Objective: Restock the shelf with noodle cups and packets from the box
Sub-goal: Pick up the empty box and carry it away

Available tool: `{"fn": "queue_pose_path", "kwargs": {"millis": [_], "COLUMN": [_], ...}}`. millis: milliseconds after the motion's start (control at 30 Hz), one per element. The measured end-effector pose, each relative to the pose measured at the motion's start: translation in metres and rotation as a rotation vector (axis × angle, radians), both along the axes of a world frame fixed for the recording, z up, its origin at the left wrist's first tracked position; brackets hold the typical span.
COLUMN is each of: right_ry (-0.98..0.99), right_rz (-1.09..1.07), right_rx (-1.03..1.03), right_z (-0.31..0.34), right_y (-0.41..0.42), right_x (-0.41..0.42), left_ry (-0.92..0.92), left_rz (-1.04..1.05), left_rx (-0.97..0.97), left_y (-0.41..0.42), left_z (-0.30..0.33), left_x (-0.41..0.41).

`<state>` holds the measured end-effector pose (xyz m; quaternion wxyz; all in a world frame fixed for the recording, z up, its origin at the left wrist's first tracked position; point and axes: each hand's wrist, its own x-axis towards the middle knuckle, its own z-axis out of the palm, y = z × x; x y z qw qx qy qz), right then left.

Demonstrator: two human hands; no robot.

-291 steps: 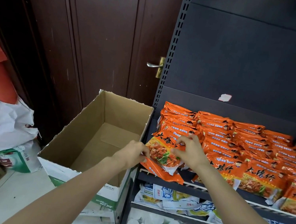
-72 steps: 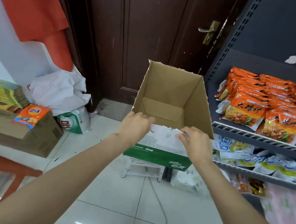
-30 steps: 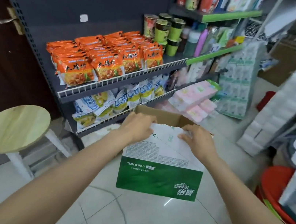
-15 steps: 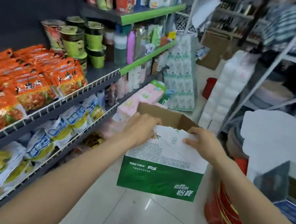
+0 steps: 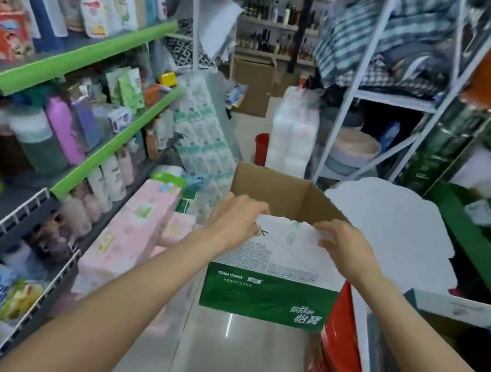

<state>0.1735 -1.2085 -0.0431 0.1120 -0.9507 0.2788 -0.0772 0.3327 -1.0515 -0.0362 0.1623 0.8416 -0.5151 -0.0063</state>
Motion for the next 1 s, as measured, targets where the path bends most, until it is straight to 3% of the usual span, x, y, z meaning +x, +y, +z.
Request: {"fn": "queue_pose_path", "kwargs": {"millis": [200,367,567,1000], "right_ry": [-0.06,-0.041,-0.016,0.04], "right_rz": [-0.104,-0.206,-0.339,-0.657], "right_rx": [-0.054,-0.114,-0.138,-0.092], "right_z": [0.005,0.003,-0.014,-0.058], "right_y": [-0.11,-0.179,-0.251,-0.348], "right_x": [0.016,0.037,0.061,0.037], "left_ry": [0.051,-0.009,-0.097,-0.2], "left_rz": [-0.095,-0.19,-0.397,-0.635], "left_rx": [-0.019,0.009,0.281,0.22], "left_y": [-0.128,-0.212,-0.306,-0.444], "left_z": [0.0,0.003,-0.007,-0.05], "left_x": [0.028,0.058,0.114,0.102]}}
